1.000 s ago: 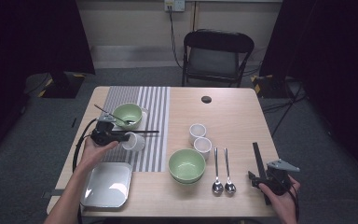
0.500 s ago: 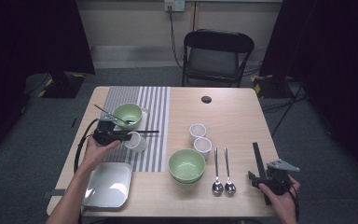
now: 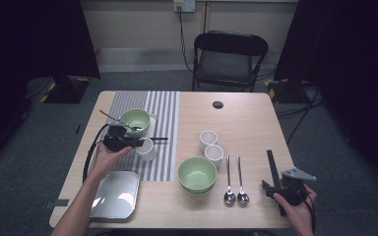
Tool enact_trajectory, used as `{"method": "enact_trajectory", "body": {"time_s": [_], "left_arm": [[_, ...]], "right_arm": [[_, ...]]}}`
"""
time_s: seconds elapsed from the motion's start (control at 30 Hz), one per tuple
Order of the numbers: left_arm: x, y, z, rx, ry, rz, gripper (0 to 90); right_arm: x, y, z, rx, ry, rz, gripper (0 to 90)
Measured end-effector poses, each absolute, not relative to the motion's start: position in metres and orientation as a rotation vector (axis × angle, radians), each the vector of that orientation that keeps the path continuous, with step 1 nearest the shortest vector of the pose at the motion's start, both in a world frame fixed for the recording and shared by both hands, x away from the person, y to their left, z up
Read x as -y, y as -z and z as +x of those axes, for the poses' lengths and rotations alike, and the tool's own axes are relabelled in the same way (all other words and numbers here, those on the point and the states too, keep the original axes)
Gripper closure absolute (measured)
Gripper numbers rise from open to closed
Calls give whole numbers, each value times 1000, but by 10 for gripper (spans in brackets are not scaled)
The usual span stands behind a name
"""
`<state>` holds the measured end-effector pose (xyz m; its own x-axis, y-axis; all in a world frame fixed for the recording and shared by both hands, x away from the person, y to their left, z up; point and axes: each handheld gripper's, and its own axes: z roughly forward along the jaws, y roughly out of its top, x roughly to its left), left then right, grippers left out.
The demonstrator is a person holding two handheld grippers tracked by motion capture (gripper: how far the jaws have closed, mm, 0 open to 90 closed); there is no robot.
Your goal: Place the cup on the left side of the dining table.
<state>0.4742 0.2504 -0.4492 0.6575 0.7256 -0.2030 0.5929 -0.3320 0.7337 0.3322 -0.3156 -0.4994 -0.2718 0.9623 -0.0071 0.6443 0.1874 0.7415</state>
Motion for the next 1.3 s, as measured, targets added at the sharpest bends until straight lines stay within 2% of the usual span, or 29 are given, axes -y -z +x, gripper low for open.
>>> {"method": "enact_trajectory", "body": {"time_s": [0.23, 0.43, 0.6, 0.7, 0.77, 0.8, 0.9, 0.97, 1.2, 1.3], "left_arm": [[-249, 443, 477, -1000, -218, 2034, 770], [-250, 440, 474, -971, -229, 2031, 720], [-251, 435, 472, -957, -264, 2021, 617], [-254, 430, 471, -967, -273, 2008, 487], [-257, 426, 468, -969, -296, 1994, 438], [-259, 425, 467, -986, -312, 1990, 376], [-268, 423, 464, -999, -303, 1968, 317], [-272, 420, 462, -1005, -289, 1936, 239], [-291, 407, 448, -1038, -383, 1942, 207], [-301, 405, 442, -1034, -382, 1933, 200]], "right_arm": [[316, 499, 332, -1990, -876, 1501, 165], [316, 499, 332, -1989, -877, 1501, 164], [315, 499, 332, -1990, -876, 1501, 164], [315, 499, 332, -1990, -876, 1500, 164], [315, 499, 332, -1990, -876, 1500, 164], [315, 499, 332, -1990, -876, 1500, 164], [315, 499, 332, -1990, -876, 1500, 164], [315, 499, 332, -1990, -877, 1500, 164], [315, 499, 332, -1990, -876, 1500, 164], [315, 499, 332, -1990, -877, 1500, 164]]}}
